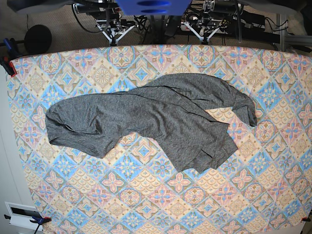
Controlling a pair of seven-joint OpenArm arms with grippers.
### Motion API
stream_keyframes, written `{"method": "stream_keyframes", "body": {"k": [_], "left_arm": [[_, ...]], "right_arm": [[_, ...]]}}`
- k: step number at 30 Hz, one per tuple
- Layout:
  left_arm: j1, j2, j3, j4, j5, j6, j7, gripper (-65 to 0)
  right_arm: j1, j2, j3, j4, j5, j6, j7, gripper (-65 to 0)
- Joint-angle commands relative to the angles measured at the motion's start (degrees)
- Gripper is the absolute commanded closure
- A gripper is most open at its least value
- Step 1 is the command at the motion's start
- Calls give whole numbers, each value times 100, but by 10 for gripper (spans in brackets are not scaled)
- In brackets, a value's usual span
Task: Layout the t-shirt on the table in an organized manner, then fold the t-shirt properly
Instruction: 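Lower both grippers from rest toward the grey t-shirt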
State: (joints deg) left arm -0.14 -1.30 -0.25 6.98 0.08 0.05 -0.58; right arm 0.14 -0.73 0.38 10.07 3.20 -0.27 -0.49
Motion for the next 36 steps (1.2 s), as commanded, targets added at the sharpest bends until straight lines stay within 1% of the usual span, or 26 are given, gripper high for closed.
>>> {"method": "stream_keyframes", "body": {"k": [1,11,13,15,18,23,25,27,29,31,32,36], "left_arm": [[1,-24,21,27,23,25,-17,-24],[19,-24,21,36,23,25,-17,-24],[133,99,21,45,23,25,-17,-24],[397,170,21,264,23,25,-26,-24],[1197,161,21,1267,14,25,-34,-24],[2463,161,21,3350,23,17,1,-24],[2893,-24,21,4141,-3,8,265,-24],[3219,-85,21,4845,-21,-1,528,-24],[3641,-156,21,5645,-21,-1,607,-24],[4071,-349,30,6471,-21,-1,625,-24],[4247,-411,30,6823,-21,-1,625,-24],[4854,-622,30,8106,-21,-1,643,-24]], "right_arm": [[8,25,-7,26,9,-12,36,0],[-10,25,-7,44,9,-12,71,0],[-80,16,-7,44,9,-12,54,0],[-397,-37,-7,202,1,-12,71,0],[-1082,-28,-7,1108,1,-12,45,0],[-2269,-28,-34,2629,-17,-12,36,0],[-2682,-28,-34,3165,-17,-12,36,0],[-3034,-28,-34,3648,-17,-12,36,0],[-3447,-28,-43,4211,-26,-12,36,0],[-3834,-28,-43,4879,-26,-12,27,0],[-3992,-28,-43,5178,-26,-12,-52,0],[-4634,-19,-7,6558,-26,-12,-676,0]]}}
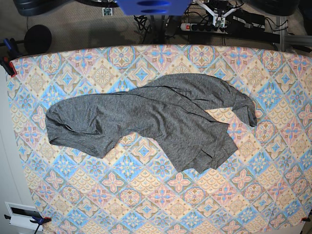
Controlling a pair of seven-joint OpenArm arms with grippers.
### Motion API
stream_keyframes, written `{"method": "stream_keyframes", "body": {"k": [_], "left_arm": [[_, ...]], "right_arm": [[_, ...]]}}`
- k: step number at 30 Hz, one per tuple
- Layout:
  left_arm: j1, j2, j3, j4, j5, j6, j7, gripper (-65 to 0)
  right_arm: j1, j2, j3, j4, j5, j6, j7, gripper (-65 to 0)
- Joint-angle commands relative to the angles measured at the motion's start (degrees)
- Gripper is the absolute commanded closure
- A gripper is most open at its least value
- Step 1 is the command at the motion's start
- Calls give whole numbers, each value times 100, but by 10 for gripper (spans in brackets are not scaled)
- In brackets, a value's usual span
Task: Layout the t-shirt on the table in an organized manner, then fold the t-shirt properly
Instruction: 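Lower both grippers from rest toward the grey t-shirt, then grasp the shirt edge with the left gripper and a fold with the right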
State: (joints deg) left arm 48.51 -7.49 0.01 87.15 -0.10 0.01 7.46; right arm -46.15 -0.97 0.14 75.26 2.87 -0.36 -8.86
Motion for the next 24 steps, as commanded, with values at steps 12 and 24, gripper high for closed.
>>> {"method": "stream_keyframes", "body": {"k": [12,24], "left_arm": [[-20,-65,-137,2841,-232,-5,1579,-24],[-1436,-223,-93,2955,-293,-14,2581,-29]], "right_arm": [[-717,568,184,3766,7,-3,-1597,0],[830,541,377,3907,7,-3,-2046,0]]}}
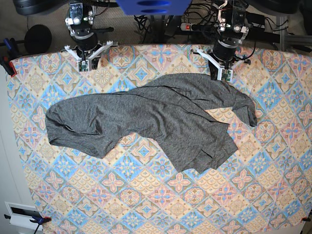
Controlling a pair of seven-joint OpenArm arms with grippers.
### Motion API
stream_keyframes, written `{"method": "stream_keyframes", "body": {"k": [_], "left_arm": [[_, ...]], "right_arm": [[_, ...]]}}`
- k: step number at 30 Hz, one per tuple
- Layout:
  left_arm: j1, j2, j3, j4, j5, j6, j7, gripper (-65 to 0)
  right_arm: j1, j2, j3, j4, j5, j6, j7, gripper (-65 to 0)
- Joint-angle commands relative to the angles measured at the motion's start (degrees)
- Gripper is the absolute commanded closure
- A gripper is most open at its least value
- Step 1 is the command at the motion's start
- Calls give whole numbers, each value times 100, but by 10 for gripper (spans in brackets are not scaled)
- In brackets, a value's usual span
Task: Layout the t-shirt on the table in an organized manner, then fold the t-shirt properly
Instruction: 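Grasp the shirt edge with the left gripper and a fold with the right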
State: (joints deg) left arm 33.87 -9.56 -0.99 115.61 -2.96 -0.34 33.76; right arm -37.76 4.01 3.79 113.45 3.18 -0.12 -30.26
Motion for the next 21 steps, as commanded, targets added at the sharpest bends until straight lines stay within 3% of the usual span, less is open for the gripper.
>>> {"method": "stream_keyframes", "body": {"k": [1,5,11,15,21], "left_arm": [[-77,-24,51,109,-86,21,13,-29],[-472,-244,86,127,-508,21,338,-29],[-763,-261,-142,118,-1519,21,804,-29],[-648,-253,-406,109,-2196,21,813,-36],[-657,-455,-485,92,-2346,21,822,-187]], "right_arm": [[202,43,12,88,-15,-28,94,0],[782,43,12,88,-6,-28,94,-9],[1002,78,12,123,3,16,138,-110],[1169,78,21,114,3,474,156,-144],[1037,78,65,123,3,500,877,-199]]}}
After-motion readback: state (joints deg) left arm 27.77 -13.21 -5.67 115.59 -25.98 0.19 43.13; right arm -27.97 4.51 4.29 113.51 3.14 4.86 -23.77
